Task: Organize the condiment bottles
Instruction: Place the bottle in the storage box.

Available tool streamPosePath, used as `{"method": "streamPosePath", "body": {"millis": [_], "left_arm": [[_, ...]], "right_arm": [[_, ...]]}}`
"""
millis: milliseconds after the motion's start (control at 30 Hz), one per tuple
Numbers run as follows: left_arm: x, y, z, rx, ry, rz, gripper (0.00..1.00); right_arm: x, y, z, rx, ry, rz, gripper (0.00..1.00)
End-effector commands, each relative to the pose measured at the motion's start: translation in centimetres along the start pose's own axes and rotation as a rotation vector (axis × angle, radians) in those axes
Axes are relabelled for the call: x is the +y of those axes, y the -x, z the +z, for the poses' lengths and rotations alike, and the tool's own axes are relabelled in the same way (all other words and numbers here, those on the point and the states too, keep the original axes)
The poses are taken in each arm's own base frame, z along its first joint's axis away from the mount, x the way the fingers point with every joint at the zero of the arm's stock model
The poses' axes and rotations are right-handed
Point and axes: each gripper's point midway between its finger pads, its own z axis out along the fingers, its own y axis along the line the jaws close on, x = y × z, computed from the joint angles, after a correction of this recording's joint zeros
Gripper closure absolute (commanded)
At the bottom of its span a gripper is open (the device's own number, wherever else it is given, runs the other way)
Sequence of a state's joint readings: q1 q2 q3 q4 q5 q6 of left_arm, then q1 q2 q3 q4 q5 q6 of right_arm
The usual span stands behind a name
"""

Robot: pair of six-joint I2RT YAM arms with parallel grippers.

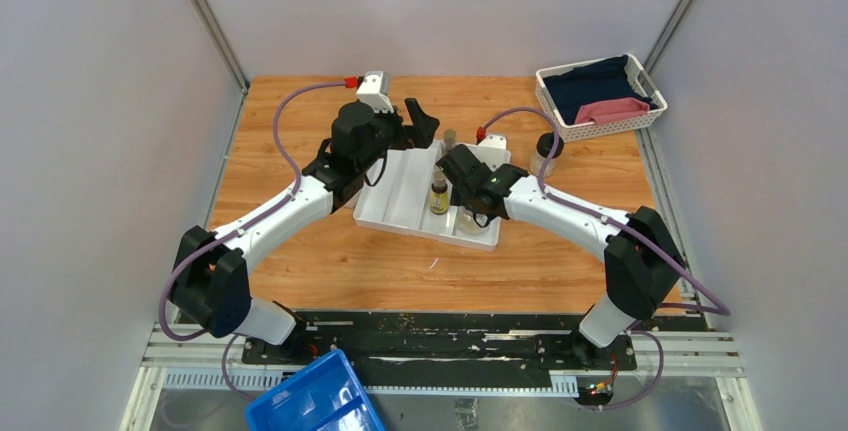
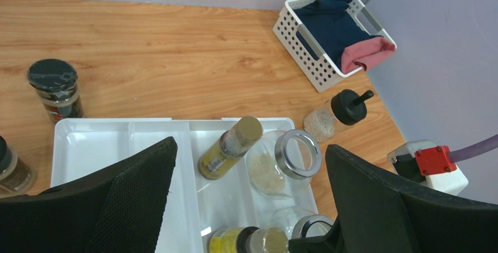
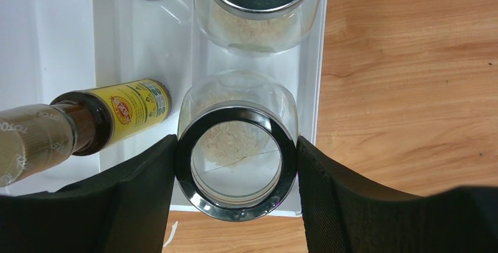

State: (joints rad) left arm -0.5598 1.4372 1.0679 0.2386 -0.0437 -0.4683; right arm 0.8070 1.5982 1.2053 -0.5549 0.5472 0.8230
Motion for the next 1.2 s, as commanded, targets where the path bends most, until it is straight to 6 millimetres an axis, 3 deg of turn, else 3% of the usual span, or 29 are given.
{"method": "streamPosePath", "body": {"millis": [0,333,567,733,833,1033,1167], "left_arm": [[-0.67,-0.48,0.11,0.010,-0.024,-0.003,0.00],[-0.66,-0.46,0.10,0.010,-0.023,-0.003,0.00],[-0.61,-0.34,0.09,0.006,-0.021,-0.003,0.00],[-0.71,-0.37,0.17,0.008,-0.024,-0.004,0.00],[-0.73,-0.33,0.20,0.007,-0.024,-0.004,0.00],[-0.67,-0.34,0.25,0.007,-0.021,-0.003,0.00],[-0.66,-0.38,0.30,0.008,-0.021,-0.004,0.00]], "right_arm": [[-0.03,-0.46,-0.03,-0.003,-0.035,0.058,1.00],[-0.59,-0.38,0.06,-0.013,-0.061,0.036,1.00],[-0.97,-0.39,0.06,-0.012,-0.075,0.001,0.81],[-1.00,-0.15,-0.03,-0.017,-0.077,-0.004,0.53],[-0.89,-0.07,-0.01,-0.016,-0.075,-0.007,0.50],[-0.76,0.15,-0.16,-0.020,-0.070,-0.011,0.30],[-0.71,0.43,-0.38,-0.025,-0.064,-0.010,0.22]]}}
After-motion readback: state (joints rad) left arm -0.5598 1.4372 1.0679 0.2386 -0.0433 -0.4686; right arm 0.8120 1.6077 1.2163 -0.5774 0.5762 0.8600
